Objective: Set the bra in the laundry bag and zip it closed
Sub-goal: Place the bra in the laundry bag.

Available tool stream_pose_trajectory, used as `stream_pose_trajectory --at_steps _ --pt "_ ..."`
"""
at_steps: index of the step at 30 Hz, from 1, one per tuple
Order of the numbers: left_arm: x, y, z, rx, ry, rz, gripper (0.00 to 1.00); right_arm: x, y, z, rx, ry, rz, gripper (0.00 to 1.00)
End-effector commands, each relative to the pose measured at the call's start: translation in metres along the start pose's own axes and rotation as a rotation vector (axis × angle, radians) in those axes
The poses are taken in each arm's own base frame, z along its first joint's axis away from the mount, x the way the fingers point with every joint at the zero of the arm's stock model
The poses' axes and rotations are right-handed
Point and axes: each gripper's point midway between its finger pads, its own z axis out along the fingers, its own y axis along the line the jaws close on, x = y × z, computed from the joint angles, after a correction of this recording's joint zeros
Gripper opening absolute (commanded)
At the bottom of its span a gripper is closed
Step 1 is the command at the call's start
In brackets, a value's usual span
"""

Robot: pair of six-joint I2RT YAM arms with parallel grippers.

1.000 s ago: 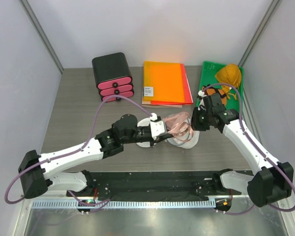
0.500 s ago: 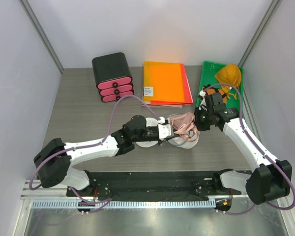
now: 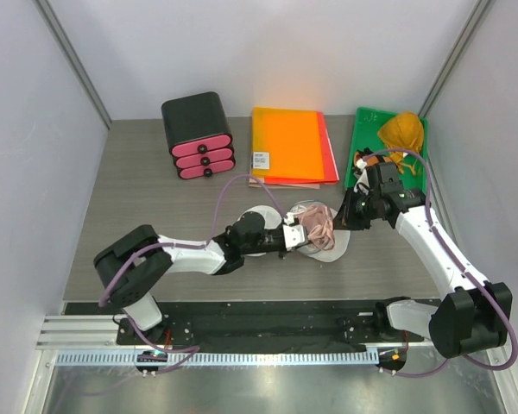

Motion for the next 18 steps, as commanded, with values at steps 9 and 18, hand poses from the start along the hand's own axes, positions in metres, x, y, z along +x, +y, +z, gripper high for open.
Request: stream_pose_trajectory --at_steps 9,18 --pt "0.023 0.02 0.016 -0.1 0.028 0.12 0.0 -0.001 0.023 -0.016 -0.103 -0.004 0.004 0.01" --pt "0.025 0.007 0.051 -0.03 0.054 0.152 0.0 -0.003 0.031 -0.016 -0.14 0.011 0.001 0.01"
